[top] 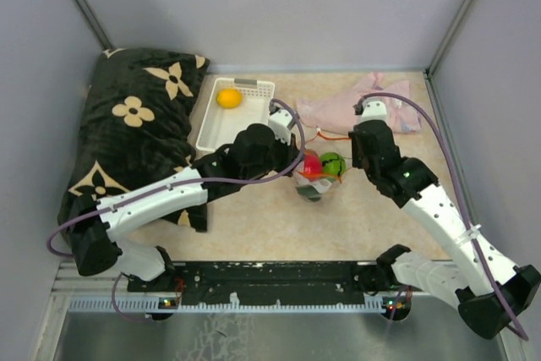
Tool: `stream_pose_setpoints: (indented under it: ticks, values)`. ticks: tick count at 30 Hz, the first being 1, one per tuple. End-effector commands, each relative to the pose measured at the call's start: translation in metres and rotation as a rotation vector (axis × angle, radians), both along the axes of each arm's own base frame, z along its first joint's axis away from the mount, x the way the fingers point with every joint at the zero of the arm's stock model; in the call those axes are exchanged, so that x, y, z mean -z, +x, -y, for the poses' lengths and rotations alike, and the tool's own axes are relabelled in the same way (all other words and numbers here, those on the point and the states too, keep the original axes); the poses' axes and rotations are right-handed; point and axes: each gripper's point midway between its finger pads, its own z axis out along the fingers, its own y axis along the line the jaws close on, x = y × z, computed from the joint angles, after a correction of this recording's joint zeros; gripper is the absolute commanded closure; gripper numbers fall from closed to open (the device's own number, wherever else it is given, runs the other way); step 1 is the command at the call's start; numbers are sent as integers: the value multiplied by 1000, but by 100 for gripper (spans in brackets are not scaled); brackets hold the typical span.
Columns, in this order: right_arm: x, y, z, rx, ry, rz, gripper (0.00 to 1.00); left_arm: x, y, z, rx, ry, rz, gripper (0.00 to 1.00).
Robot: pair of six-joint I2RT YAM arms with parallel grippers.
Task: Place the food in the zip-top bag and seal the zipper
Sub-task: Adjust the zipper food storage bag at the center of the board.
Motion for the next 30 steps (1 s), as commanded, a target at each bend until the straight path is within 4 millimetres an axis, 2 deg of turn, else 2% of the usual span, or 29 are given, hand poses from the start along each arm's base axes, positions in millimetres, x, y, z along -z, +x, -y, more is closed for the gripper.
stream_pose_setpoints:
  ticks: [1, 3, 5, 9, 11, 13, 16, 18, 20, 24, 27, 30]
  values:
    - [-18, 11, 17, 76, -75, 52, 93, -55, -10, -7, 37, -104, 78, 100]
    - [-23, 14, 20, 89, -85, 51, 93, -57, -2, -18, -17, -92, 111, 100]
    - [-38, 18, 11, 58, -51, 66, 93, -48, 8, -25, -75, -30, 116, 100]
    - [-85, 20, -22, -97, 76, 128, 93, -37, 18, -21, -99, 37, 103, 100]
    - [-94, 23, -27, -119, 88, 158, 93, -34, 18, -18, -90, 33, 101, 100]
    - [-80, 28, -24, -95, 53, 125, 93, -25, 24, -17, -111, 47, 106, 100]
    - [-52, 26, -26, -90, 30, 28, 93, 9, 36, -16, -138, 143, 45, 99]
    - [-43, 25, -28, -100, 38, 20, 93, 24, 37, -13, -141, 176, 0, 99]
    - [-39, 23, -26, -94, 40, 26, 93, 29, 34, -8, -119, 175, -21, 96]
    - [-42, 21, -23, -88, 44, 41, 93, 22, 30, -2, -92, 119, -10, 84]
    - [-41, 21, -24, -93, 47, 38, 93, 10, 28, -3, -84, 80, 8, 71]
    - [-44, 21, -25, -96, 52, 46, 93, -1, 27, -7, -81, 59, 21, 62]
